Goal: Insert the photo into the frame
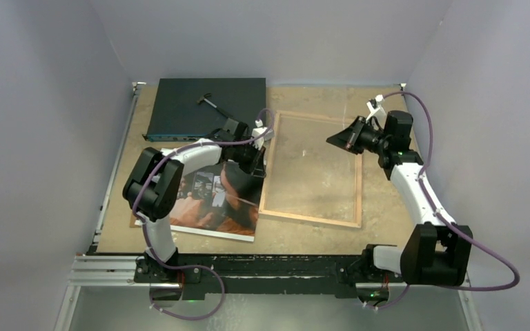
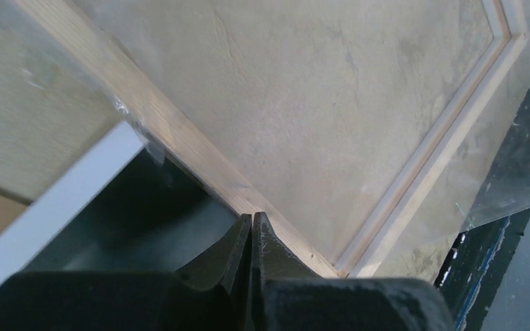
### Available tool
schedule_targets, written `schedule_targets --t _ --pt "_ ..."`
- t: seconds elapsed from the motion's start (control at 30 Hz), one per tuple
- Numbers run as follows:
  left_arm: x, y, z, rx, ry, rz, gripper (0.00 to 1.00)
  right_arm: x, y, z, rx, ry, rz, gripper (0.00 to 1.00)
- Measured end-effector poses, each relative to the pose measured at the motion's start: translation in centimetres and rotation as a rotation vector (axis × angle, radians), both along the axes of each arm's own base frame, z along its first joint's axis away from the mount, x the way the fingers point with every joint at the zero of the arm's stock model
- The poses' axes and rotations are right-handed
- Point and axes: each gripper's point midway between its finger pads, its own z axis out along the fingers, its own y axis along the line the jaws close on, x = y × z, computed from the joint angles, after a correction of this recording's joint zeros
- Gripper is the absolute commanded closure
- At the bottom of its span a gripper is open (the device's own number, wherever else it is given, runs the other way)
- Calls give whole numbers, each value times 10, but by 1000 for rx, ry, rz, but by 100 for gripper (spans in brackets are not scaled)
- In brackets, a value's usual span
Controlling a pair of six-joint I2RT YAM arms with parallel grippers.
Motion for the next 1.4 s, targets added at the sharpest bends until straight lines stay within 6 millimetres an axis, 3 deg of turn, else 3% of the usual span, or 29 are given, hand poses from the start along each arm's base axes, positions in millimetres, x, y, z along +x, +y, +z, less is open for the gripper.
schedule_targets --t 0.13,0.2,0.43,0.53,0.6,0.73,0.83,1.0,1.17,1.27,1.4 --pt "21 7 36 -14 -75 5 75 -1 7 35 15 -87 27 100" --pt "32 12 64 -23 -140 -4 66 0 9 50 16 -131 39 100" --pt "65 33 212 -33 -530 -97 51 7 22 79 -28 -254 147 100" --pt "63 43 277 -11 -721 -161 48 9 48 86 -89 -293 243 100" --pt "54 49 308 9 -828 -215 39 8 74 91 -127 -325 324 100" --pt "25 66 331 76 -970 -356 15 0 115 93 -200 -373 473 100" --pt "6 75 344 102 -1068 -428 7 -9 130 92 -247 -395 544 100" --pt "-27 83 374 122 -1248 -507 4 -21 147 99 -337 -478 609 100" --pt "-48 68 389 162 -1381 -625 5 -26 169 113 -452 -559 629 100" --pt "-41 70 387 232 -1424 -655 8 -31 194 124 -509 -618 641 100" --pt "-26 77 383 338 -1453 -671 12 -41 221 124 -601 -656 655 100"
